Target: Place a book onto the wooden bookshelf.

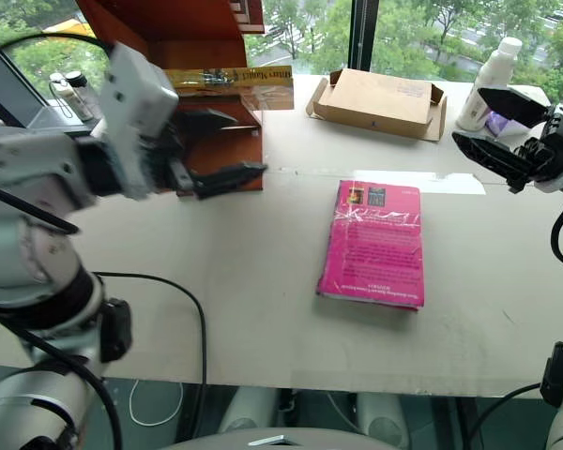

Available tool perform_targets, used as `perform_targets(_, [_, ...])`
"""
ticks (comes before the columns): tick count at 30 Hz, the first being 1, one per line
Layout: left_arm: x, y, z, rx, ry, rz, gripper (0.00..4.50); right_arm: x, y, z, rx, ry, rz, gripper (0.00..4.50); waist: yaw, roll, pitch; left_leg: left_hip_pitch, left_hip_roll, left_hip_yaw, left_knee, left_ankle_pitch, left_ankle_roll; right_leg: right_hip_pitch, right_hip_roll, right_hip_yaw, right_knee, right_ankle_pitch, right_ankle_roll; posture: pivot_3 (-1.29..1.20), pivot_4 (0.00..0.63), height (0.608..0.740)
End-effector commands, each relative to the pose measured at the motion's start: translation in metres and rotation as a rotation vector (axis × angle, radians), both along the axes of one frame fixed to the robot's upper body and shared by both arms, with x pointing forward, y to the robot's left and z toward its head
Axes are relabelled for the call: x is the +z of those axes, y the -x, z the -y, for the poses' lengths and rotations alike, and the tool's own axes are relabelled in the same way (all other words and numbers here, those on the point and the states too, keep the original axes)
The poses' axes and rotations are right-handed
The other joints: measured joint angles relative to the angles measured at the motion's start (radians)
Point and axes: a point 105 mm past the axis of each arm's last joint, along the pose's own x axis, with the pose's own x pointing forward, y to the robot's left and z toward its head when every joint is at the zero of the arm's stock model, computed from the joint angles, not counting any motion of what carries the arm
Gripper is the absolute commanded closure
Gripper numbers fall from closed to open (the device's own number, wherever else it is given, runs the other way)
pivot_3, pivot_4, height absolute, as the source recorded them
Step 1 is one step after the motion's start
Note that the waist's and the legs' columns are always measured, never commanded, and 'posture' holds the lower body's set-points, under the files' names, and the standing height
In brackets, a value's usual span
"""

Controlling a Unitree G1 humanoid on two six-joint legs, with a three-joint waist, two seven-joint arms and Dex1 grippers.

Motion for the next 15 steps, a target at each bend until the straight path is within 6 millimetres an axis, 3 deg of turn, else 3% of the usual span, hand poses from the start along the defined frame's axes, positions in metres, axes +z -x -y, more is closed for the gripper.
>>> perform_targets(1, [-0.017,0.006,-0.002,0.008,0.063,0.015,0.03,-0.023,0.003,0.016,-0.136,0.122,-0.069,0.0,0.006,0.002,-0.002,0.002,-0.001,0.0,-0.001,0.0,0.0,0.001,-0.001,0.001,-0.001,0.0,0.0,0.0,0.15,0.733])
perform_targets(4, [-0.057,0.009,-0.014,0.031,0.073,-0.086,0.03,-0.05,0.012,0.036,-0.228,0.137,-0.155,0.0,0.007,0.002,-0.002,0.002,-0.001,0.002,-0.003,0.0,0.0,0.0,-0.001,0.002,-0.002,0.0,0.0,0.0,0.15,0.733])
perform_targets(8, [-0.109,0.017,-0.052,0.122,0.026,-0.211,0.03,-0.086,0.038,0.067,-0.344,0.207,-0.294,0.0,0.013,0.003,-0.002,0.002,0.0,0.002,-0.004,-0.001,0.002,-0.001,-0.001,0.001,-0.002,0.0,0.0,0.0,0.15,0.733])
perform_targets(13, [-0.14,0.028,-0.086,0.171,-0.016,-0.29,0.03,-0.103,0.07,0.1,-0.446,0.274,-0.396,0.0,0.015,0.003,-0.002,0.005,-0.001,0.001,-0.004,-0.003,0.005,0.002,-0.003,-0.002,-0.002,-0.003,-0.004,0.0,0.15,0.733])
perform_targets(15, [-0.143,0.029,-0.085,0.152,-0.008,-0.288,0.03,-0.109,0.074,0.107,-0.464,0.305,-0.416,0.0,0.014,0.003,-0.003,0.005,0.0,0.002,-0.002,-0.003,0.005,0.002,-0.004,-0.002,-0.002,-0.003,-0.004,0.0,0.15,0.733])
